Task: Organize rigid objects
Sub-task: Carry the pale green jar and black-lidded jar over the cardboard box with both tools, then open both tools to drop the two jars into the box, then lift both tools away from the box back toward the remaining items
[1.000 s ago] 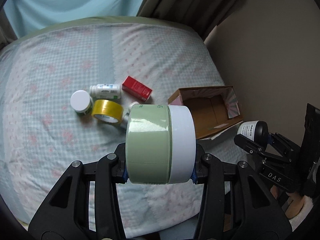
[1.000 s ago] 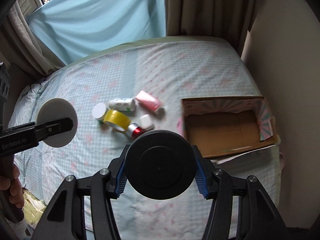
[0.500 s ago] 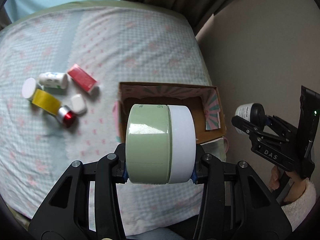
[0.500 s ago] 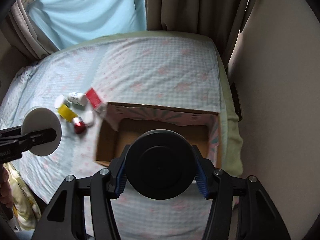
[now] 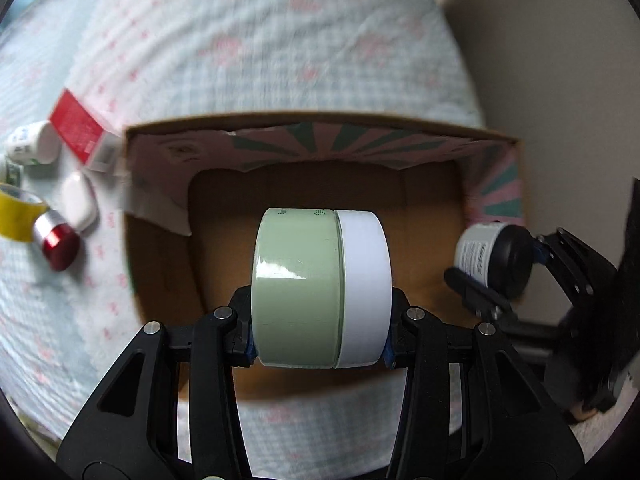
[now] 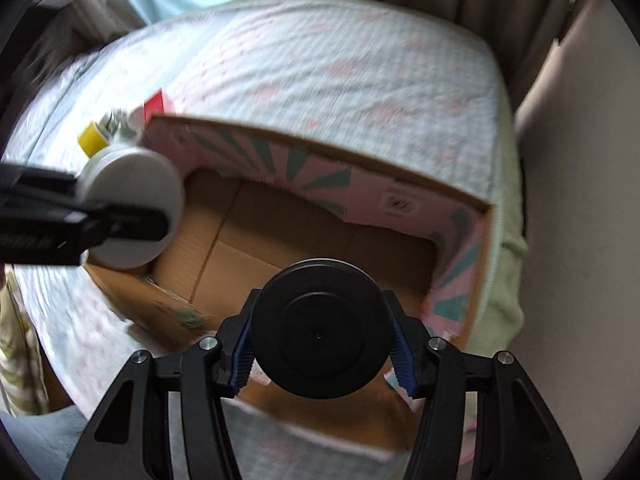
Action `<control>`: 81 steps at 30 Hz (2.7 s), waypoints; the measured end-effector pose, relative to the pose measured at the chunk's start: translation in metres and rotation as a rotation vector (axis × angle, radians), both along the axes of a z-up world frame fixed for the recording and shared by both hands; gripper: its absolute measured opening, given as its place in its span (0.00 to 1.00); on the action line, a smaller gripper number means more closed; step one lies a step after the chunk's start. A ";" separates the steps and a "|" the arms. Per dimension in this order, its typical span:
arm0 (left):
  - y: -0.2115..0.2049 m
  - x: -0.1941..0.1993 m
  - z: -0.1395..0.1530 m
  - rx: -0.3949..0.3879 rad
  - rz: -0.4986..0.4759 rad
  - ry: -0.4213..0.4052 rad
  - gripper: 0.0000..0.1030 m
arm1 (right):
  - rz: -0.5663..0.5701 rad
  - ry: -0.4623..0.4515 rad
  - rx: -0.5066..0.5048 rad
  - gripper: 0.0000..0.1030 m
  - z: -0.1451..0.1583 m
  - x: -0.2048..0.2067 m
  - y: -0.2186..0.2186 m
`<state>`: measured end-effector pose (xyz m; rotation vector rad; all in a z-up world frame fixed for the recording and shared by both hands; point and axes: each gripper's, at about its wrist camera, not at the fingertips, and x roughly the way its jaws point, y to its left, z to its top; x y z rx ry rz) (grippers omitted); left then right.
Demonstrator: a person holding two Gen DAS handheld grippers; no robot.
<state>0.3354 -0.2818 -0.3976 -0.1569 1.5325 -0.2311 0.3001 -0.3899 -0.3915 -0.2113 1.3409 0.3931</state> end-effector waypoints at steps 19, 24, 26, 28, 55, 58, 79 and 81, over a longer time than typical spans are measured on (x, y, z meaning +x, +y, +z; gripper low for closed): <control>-0.025 0.012 -0.003 0.211 -0.186 -0.127 1.00 | 0.047 0.020 0.055 1.00 -0.032 0.010 0.014; -0.017 0.006 0.001 0.199 -0.162 -0.111 1.00 | 0.062 -0.018 -0.003 1.00 -0.021 0.002 0.016; -0.015 0.008 0.006 0.199 -0.157 -0.114 1.00 | 0.048 -0.020 -0.015 1.00 -0.018 0.003 0.014; -0.015 0.003 0.009 0.195 -0.155 -0.124 1.00 | 0.033 -0.026 -0.017 1.00 -0.013 0.001 0.013; 0.084 -0.105 0.184 0.190 -0.070 -0.375 1.00 | 0.015 -0.108 -0.022 1.00 0.121 -0.039 0.053; 0.119 -0.125 0.199 0.173 -0.032 -0.394 1.00 | 0.029 -0.127 -0.009 1.00 0.139 -0.044 0.071; 0.409 -0.171 0.209 0.132 0.110 -0.424 1.00 | 0.126 -0.200 0.065 1.00 0.191 -0.069 0.289; 0.426 -0.159 0.204 0.118 0.080 -0.419 1.00 | 0.123 -0.196 0.072 1.00 0.189 -0.066 0.307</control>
